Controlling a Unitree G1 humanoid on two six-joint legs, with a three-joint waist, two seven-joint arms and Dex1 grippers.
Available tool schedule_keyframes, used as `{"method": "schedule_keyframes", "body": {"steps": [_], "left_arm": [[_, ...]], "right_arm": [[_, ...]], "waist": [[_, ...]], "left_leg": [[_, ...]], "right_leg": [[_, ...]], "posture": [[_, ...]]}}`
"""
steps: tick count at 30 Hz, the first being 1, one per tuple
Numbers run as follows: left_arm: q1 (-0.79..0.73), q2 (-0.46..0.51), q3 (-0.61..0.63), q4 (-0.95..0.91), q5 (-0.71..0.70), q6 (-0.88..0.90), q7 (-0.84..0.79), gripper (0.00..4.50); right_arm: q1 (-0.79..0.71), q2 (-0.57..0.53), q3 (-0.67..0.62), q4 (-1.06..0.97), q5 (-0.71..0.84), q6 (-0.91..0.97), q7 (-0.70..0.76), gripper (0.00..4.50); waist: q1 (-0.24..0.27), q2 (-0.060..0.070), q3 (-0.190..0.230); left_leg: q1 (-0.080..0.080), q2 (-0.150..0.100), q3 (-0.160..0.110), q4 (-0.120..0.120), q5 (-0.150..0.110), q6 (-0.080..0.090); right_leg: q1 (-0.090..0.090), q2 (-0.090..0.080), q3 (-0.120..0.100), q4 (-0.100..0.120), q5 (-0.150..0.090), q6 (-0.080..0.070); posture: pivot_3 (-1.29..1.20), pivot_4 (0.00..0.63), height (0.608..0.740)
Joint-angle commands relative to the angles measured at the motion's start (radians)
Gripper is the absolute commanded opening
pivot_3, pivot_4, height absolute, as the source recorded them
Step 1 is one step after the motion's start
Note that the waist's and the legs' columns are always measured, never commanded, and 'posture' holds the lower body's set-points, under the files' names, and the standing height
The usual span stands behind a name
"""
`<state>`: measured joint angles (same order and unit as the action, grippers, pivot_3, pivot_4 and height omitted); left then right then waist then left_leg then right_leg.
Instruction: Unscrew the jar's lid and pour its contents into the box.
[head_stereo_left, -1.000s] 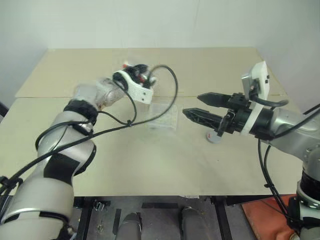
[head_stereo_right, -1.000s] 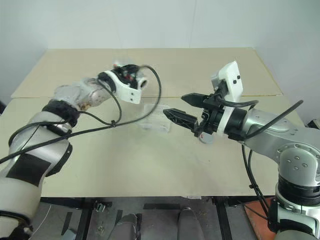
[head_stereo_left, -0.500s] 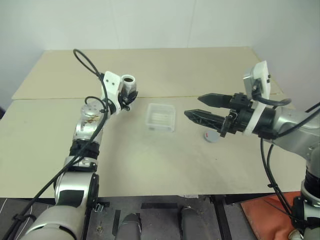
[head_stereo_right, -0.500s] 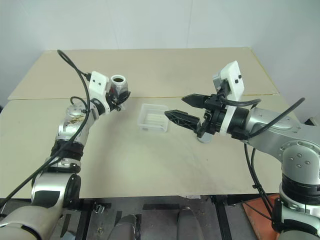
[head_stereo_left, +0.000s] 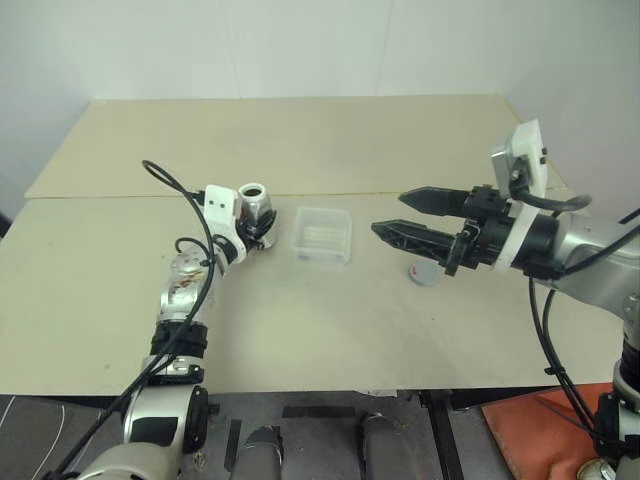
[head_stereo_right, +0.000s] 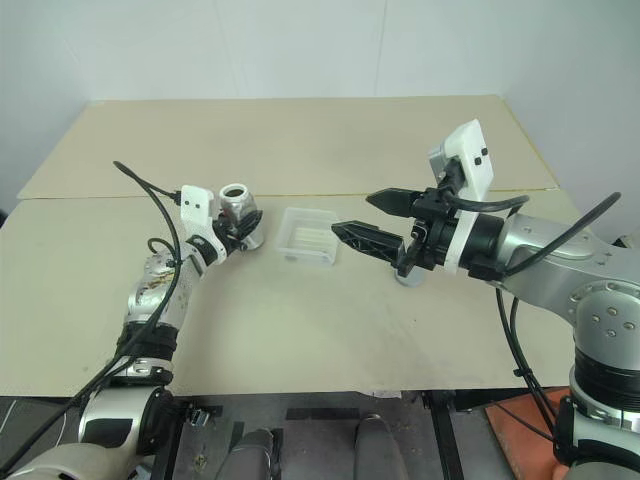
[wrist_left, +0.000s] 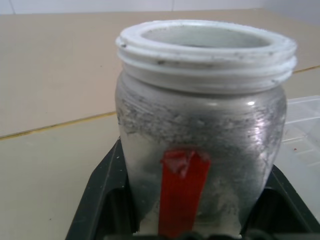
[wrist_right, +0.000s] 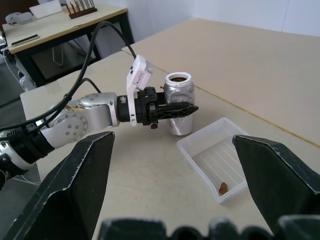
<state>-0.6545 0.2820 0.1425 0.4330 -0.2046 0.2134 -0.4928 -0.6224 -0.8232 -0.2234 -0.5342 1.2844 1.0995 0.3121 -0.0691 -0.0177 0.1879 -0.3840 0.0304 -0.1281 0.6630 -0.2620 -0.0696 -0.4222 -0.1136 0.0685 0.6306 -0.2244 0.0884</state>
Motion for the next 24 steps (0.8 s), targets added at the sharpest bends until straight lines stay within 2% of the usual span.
{"method": "schedule_keyframes", "body": {"steps": [1, 5, 11, 15, 19, 21, 24], "left_arm": [[0.032, 0.023, -0.002, -0.053, 0.000, -0.020, -0.008, 3.23], [0.072, 0.043, -0.017, -0.112, 0.002, 0.010, -0.019, 4.49], [0.185, 0.128, -0.029, -0.337, -0.039, 0.140, -0.093, 4.49], [0.296, 0.281, 0.005, -0.551, -0.159, 0.301, -0.243, 4.49], [0.424, 0.489, 0.157, -0.718, -0.320, 0.366, -0.437, 4.49], [0.443, 0.545, 0.217, -0.727, -0.366, 0.362, -0.484, 4.49], [0.446, 0.645, 0.335, -0.666, -0.436, 0.283, -0.667, 4.49]], "right_arm": [[-0.009, -0.009, -0.021, -0.028, 0.029, -0.023, -0.003, 4.50], [-0.007, -0.006, -0.016, -0.028, 0.028, -0.027, -0.007, 4.50], [0.024, -0.012, -0.023, -0.031, 0.023, -0.030, 0.001, 4.50], [0.068, -0.042, -0.040, -0.031, 0.004, -0.036, 0.046, 4.50], [0.112, -0.084, -0.052, -0.015, -0.056, -0.065, 0.130, 4.50], [0.123, -0.094, -0.048, -0.015, -0.082, -0.081, 0.158, 4.50], [0.165, -0.133, -0.079, 0.008, -0.148, -0.128, 0.263, 4.50]], "waist": [[0.000, 0.000, 0.000], [0.000, 0.000, 0.000], [-0.001, 0.000, 0.000], [-0.002, 0.000, 0.000], [-0.002, 0.000, 0.000], [0.003, 0.001, 0.000], [0.012, 0.001, 0.000]], "left_leg": [[0.000, 0.000, 0.000, 0.000, 0.000, 0.000], [0.000, 0.000, 0.000, 0.000, 0.000, 0.000], [0.000, 0.000, 0.000, 0.000, 0.000, 0.000], [0.000, 0.001, 0.000, -0.001, 0.000, 0.000], [0.001, 0.002, 0.001, -0.002, 0.000, 0.001], [0.002, 0.003, 0.001, -0.003, -0.001, 0.001], [0.002, 0.003, 0.002, -0.003, -0.001, 0.001]], "right_leg": [[0.000, 0.000, 0.000, 0.000, 0.000, 0.000], [0.000, 0.000, 0.000, 0.000, 0.000, 0.000], [0.000, 0.000, 0.000, 0.000, 0.000, 0.000], [-0.001, 0.001, 0.000, 0.000, 0.000, 0.000], [0.000, 0.001, 0.001, 0.000, 0.000, -0.001], [0.000, 0.001, 0.001, 0.000, -0.001, -0.001], [0.000, 0.001, 0.000, -0.004, -0.001, -0.002]], "posture": [[0.00, 0.150, 0.740], [0.00, 0.150, 0.740], [0.00, 0.150, 0.740], [0.00, 0.150, 0.740], [0.00, 0.150, 0.740], [0.00, 0.150, 0.740], [0.00, 0.150, 0.740]]}}
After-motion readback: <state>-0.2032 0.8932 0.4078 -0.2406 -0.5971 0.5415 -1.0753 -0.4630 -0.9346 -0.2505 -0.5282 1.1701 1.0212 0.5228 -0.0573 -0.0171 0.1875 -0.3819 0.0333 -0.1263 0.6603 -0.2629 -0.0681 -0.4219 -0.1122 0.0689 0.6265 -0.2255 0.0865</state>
